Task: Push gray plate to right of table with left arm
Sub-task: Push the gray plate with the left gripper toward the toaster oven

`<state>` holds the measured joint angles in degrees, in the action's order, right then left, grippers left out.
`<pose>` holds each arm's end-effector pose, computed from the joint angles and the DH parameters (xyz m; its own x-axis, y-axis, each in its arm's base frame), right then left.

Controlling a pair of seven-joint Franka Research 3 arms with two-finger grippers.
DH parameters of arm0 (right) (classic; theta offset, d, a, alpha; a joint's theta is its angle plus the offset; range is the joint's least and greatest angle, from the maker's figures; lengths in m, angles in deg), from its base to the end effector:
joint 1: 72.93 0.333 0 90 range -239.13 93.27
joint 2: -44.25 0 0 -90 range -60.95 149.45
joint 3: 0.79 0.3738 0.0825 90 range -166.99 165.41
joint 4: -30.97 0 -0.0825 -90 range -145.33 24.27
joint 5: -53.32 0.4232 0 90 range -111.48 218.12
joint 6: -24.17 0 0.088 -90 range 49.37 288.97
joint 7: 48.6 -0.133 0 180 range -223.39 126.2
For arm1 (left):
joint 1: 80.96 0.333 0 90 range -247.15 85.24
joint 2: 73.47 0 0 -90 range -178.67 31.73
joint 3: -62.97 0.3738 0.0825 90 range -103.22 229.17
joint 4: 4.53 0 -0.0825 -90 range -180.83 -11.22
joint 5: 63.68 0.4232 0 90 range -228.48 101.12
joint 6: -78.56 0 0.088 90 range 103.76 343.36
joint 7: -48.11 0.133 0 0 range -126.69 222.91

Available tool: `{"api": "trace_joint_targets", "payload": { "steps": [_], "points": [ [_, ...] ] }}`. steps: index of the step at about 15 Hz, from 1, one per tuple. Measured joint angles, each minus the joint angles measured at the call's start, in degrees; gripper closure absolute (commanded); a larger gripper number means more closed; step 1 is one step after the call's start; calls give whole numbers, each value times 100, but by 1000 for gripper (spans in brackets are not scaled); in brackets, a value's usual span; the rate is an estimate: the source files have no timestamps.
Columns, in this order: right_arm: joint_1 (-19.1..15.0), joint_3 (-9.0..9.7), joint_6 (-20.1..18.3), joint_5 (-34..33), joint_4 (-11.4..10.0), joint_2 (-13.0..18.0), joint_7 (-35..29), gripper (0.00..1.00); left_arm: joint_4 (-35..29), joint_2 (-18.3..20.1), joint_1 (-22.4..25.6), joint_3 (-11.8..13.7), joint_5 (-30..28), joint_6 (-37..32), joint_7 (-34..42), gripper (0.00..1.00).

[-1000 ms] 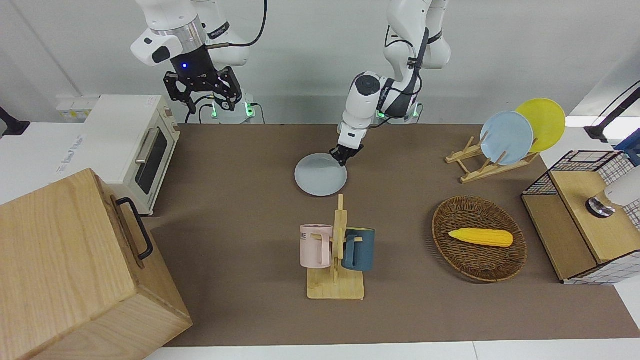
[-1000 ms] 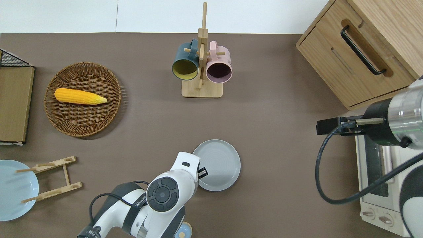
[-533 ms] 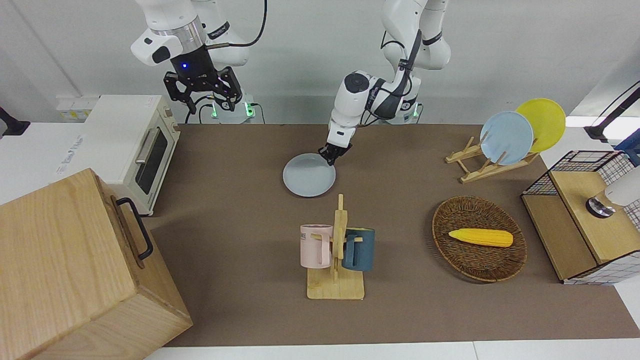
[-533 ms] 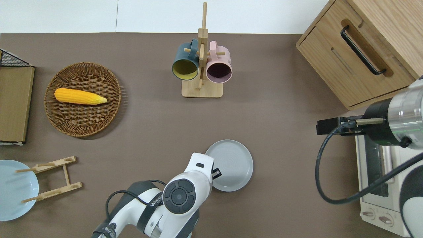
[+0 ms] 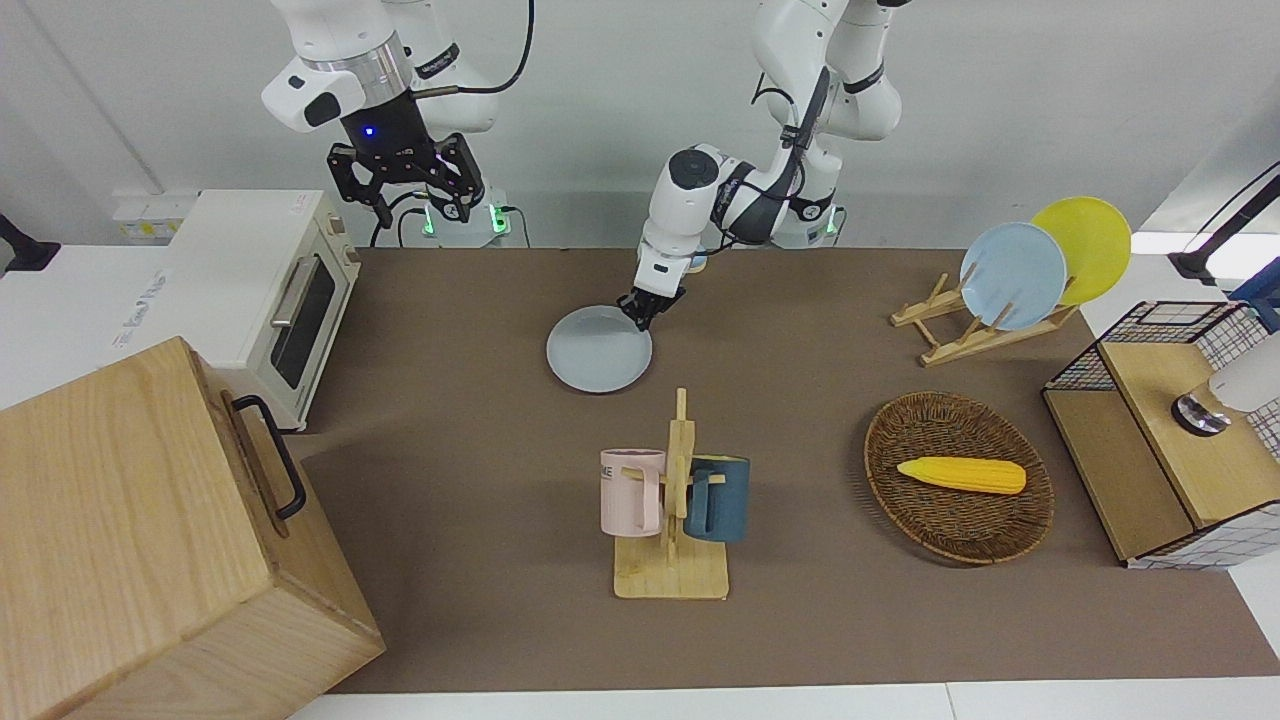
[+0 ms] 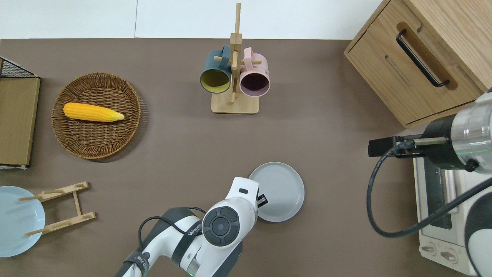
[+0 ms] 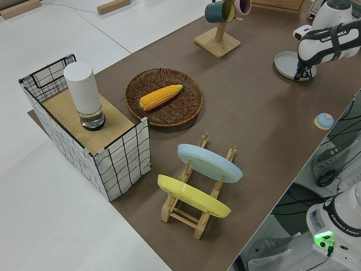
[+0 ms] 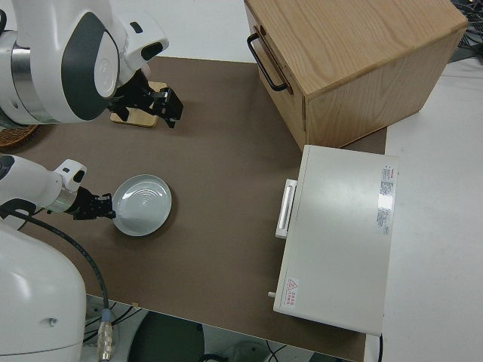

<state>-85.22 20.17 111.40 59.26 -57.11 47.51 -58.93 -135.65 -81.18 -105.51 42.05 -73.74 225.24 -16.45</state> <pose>0.5602 0.1070 0.7003 0.9995 -0.0231 0.0230 -0.0210 -0.9959 -0.0884 0.4061 -0.4115 0.3134 0.8874 0.4518 -0.0917 0.4610 -0.8674 0.1871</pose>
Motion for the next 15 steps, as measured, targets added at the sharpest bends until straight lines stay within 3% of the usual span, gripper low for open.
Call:
{"api": "trace_joint_targets", "payload": {
  "steps": [4,5,6,7,9,13,15],
  "points": [
    [0,0,0,0,0,0,0,5,121,-79,-97,-7,1,16,-113,1000],
    [0,0,0,0,0,0,0,5,135,-83,-113,-6,1,17,-126,941],
    [0,0,0,0,0,0,0,5,141,-87,-120,-6,13,18,-127,739],
    [0,0,0,0,0,0,0,5,149,-94,-123,-6,58,19,-128,633],
    [0,0,0,0,0,0,0,5,178,-120,-123,-6,124,19,-128,268],
    [0,0,0,0,0,0,0,5,209,-149,-123,-3,176,20,-128,20],
    [0,0,0,0,0,0,0,5,212,-150,-123,1,219,19,-128,17]
  ]
}}
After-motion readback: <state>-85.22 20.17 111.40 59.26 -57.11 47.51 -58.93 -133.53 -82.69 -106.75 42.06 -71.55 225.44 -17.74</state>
